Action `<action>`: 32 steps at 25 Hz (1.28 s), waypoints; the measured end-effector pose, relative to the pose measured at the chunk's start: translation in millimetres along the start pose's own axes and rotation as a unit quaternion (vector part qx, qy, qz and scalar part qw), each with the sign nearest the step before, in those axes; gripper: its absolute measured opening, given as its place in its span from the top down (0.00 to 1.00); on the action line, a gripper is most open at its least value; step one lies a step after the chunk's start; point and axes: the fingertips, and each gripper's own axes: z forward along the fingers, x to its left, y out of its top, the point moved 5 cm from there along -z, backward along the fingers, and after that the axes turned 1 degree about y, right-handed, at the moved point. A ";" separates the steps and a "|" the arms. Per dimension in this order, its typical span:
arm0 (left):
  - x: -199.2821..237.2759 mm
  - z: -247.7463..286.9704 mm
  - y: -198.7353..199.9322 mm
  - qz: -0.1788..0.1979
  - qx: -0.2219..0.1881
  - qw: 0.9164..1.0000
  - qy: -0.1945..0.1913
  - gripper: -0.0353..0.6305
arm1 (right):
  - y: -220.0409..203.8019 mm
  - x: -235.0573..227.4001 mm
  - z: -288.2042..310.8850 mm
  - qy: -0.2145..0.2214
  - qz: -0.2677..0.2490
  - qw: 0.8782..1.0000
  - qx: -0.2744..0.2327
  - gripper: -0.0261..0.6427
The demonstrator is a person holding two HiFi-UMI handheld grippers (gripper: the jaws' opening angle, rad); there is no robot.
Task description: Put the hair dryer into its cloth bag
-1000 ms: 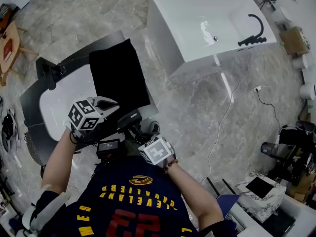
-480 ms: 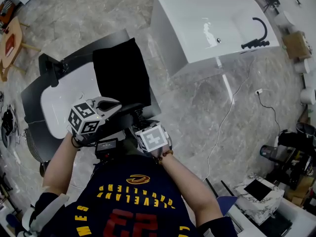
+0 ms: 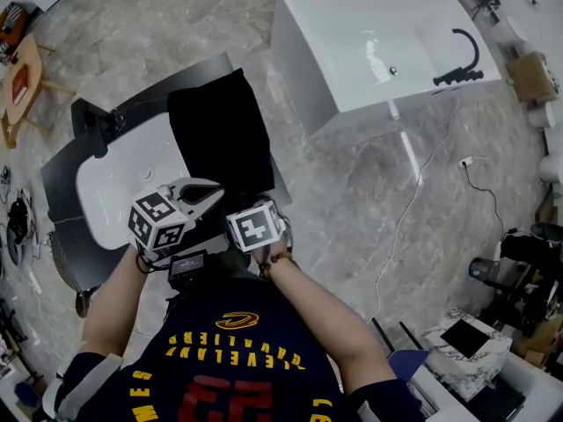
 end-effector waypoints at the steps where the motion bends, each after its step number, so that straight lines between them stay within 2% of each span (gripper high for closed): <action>1: -1.1 -0.5 0.6 0.000 -0.001 1.000 0.001 0.93 | 2.7 -0.1 3.5 0.000 0.000 1.000 -0.001 0.61; 8: -3.7 -3.9 0.9 -0.008 -0.008 1.000 0.005 0.93 | 27.7 -3.9 18.8 -0.015 0.004 0.999 -0.028 0.61; 16: 3.4 -11.8 1.9 -0.076 -0.052 0.996 0.016 0.93 | 41.6 -9.7 27.5 -0.037 0.023 0.994 -0.096 0.61; 20: 2.1 -14.9 -6.0 -0.093 -0.052 0.994 0.017 0.93 | 48.9 -11.7 21.5 -0.046 0.031 0.992 -0.110 0.61; 27: 1.8 -10.3 -22.2 -0.113 -0.038 0.993 0.003 0.93 | 64.1 -19.2 18.9 -0.036 0.040 0.992 -0.116 0.61; 32: 1.9 -10.1 -19.6 -0.128 -0.052 0.990 -0.001 0.93 | 77.5 -19.9 16.8 -0.037 0.036 0.989 -0.136 0.61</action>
